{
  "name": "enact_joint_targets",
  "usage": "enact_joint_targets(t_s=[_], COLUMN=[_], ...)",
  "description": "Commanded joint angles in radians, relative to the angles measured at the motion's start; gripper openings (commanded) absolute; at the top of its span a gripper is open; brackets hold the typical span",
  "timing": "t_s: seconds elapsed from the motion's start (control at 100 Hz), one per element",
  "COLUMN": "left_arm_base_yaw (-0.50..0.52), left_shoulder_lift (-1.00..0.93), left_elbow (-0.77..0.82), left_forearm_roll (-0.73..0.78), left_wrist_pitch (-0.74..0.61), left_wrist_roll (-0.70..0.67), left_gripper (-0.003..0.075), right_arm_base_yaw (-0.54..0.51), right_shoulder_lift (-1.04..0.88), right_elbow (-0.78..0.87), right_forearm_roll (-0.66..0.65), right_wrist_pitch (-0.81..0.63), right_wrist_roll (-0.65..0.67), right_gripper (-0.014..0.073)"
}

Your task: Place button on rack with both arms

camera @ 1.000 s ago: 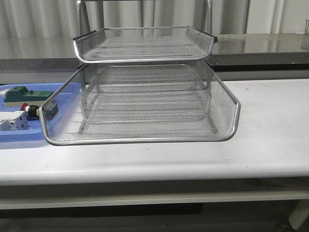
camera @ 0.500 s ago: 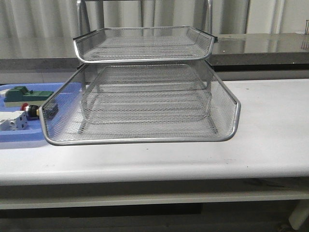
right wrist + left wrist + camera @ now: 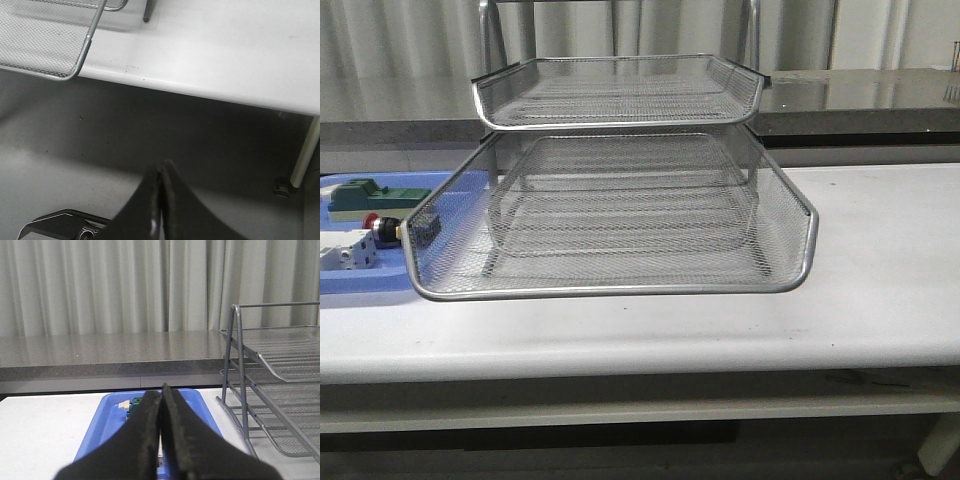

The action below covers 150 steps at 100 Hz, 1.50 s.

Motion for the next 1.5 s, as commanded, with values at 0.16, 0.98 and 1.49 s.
enact_joint_targets(t_s=[0.16,0.98,1.49], left_arm_base_yaw=[0.000,0.000,0.000], left_shoulder_lift=[-0.033,0.202,0.893], left_elbow=[0.047,-0.267,-0.846], left_forearm_roll=[0.001,-0.235,-0.060], left_wrist_pitch=[-0.076,0.166,0.715], left_wrist_roll=[-0.007,-0.007,0.004], left_gripper=[0.0004,0.0004,0.0004], right_arm_base_yaw=[-0.004,-0.004,-0.004], right_shoulder_lift=[0.002,0.002,0.002], right_elbow=[-0.028,-0.028,-0.028], right_forearm_roll=[-0.007,-0.007,-0.007], right_wrist_pitch=[-0.050,-0.050,-0.050], right_wrist_roll=[-0.002,-0.002,-0.002], right_gripper=[-0.0060,-0.0060,-0.0060])
